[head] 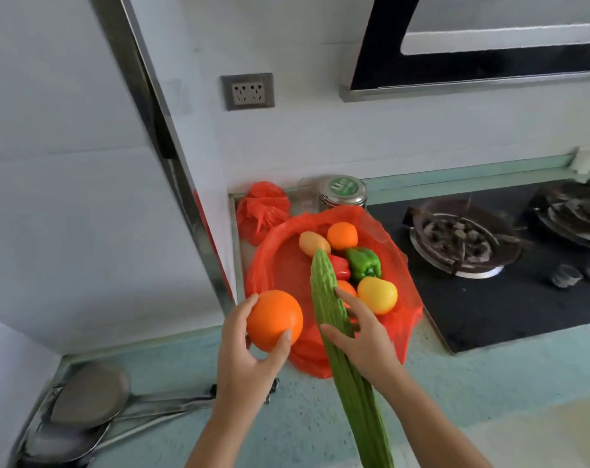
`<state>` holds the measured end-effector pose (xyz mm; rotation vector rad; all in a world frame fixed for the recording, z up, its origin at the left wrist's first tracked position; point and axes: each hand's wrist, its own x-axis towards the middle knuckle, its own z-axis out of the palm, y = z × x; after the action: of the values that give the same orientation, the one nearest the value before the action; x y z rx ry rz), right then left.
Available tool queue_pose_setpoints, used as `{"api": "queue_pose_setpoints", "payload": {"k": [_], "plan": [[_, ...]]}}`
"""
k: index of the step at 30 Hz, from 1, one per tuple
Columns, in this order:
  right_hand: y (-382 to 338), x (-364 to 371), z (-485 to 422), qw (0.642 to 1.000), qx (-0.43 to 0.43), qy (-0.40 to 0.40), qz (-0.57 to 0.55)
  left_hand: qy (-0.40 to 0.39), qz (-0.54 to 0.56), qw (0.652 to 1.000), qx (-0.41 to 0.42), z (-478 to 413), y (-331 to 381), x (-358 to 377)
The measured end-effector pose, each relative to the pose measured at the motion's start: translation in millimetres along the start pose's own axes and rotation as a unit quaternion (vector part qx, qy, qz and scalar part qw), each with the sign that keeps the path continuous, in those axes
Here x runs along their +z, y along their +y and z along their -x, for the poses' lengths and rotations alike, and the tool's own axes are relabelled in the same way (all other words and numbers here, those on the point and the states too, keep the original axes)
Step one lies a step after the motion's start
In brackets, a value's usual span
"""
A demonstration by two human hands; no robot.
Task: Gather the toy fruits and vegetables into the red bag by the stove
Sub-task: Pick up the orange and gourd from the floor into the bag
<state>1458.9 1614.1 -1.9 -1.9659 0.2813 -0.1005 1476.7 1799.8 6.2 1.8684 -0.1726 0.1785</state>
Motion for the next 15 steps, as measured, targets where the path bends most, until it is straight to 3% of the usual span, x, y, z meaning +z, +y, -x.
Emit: {"api": "queue_pose_setpoints", "payload": {"k": [7, 15], "plan": [[-6.7, 52.6, -89.4, 0.998, -0.009, -0.001, 0.056, 0.007, 0.019, 1.0, -0.016, -29.0, -30.0, -4.8], [-0.3, 89.3, -140.7, 0.992, 0.038, 0.006, 0.122, 0.02, 0.01, 1.0, 0.008, -40.7, -36.3, 0.9]]}}
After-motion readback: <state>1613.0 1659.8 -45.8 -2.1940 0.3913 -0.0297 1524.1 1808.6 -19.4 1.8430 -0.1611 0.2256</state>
